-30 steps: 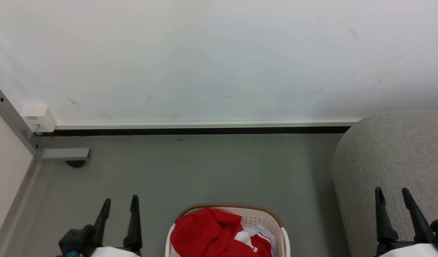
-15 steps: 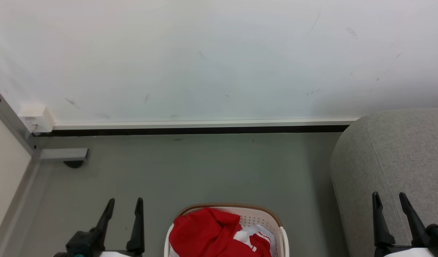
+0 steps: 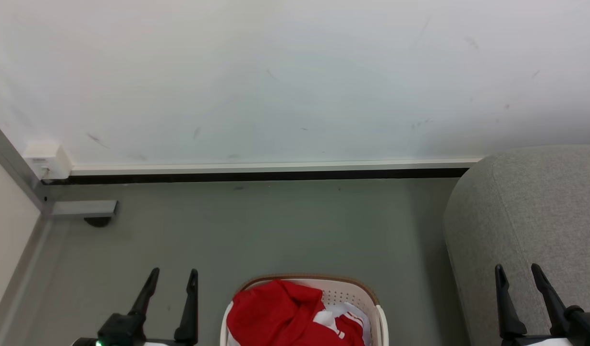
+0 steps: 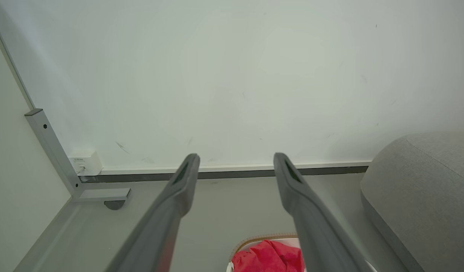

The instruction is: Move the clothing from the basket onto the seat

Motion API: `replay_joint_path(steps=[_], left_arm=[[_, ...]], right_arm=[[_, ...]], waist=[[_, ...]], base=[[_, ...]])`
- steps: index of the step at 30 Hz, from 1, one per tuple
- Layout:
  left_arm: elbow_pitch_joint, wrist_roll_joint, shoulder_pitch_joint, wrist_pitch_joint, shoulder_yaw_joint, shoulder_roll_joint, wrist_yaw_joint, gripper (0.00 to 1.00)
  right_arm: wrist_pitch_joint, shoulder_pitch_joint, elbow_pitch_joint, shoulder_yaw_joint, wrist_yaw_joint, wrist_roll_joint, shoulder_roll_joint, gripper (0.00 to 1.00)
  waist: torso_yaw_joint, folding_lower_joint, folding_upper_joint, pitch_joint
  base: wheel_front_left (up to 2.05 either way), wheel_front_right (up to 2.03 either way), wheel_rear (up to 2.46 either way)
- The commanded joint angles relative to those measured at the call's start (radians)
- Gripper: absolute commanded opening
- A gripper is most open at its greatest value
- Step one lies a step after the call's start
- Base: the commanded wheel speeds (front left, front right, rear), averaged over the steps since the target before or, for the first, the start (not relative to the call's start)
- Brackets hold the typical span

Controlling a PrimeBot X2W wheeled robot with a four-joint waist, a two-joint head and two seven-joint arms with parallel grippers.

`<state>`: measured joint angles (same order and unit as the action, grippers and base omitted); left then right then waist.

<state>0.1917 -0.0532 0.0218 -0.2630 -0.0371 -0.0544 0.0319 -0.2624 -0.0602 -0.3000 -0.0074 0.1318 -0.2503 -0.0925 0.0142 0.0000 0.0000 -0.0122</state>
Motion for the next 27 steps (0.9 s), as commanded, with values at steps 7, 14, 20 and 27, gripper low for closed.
replay_joint_path(steps=[7, 14, 20, 27], left_arm=[[0.001, 0.014, -0.008, -0.003, 0.007, 0.000, 0.006, 1.00], [-0.002, 0.018, -0.010, -0.003, 0.012, 0.001, 0.008, 1.00], [0.001, 0.015, 0.004, -0.002, 0.001, 0.002, 0.013, 1.00], [0.045, 0.002, 0.066, -0.002, -0.068, 0.003, 0.035, 1.00]], right_arm=[[-0.004, -0.009, -0.006, 0.002, -0.002, -0.010, -0.009, 1.00], [-0.004, -0.008, -0.002, 0.003, -0.002, -0.012, -0.003, 1.00], [-0.004, -0.023, 0.005, 0.016, -0.002, -0.023, -0.004, 1.00], [-0.004, -0.051, 0.023, 0.023, -0.002, -0.033, -0.009, 1.00]], waist=[[-0.005, 0.0000, 0.0000, -0.001], [-0.012, 0.0000, 0.0000, -0.003], [-0.040, 0.0000, 0.0000, -0.025], [-0.093, 0.0000, 0.0000, -0.083]], base=[[0.00, 0.00, 0.00], [0.00, 0.00, 0.00], [0.00, 0.00, 0.00], [0.00, 0.00, 0.00]])
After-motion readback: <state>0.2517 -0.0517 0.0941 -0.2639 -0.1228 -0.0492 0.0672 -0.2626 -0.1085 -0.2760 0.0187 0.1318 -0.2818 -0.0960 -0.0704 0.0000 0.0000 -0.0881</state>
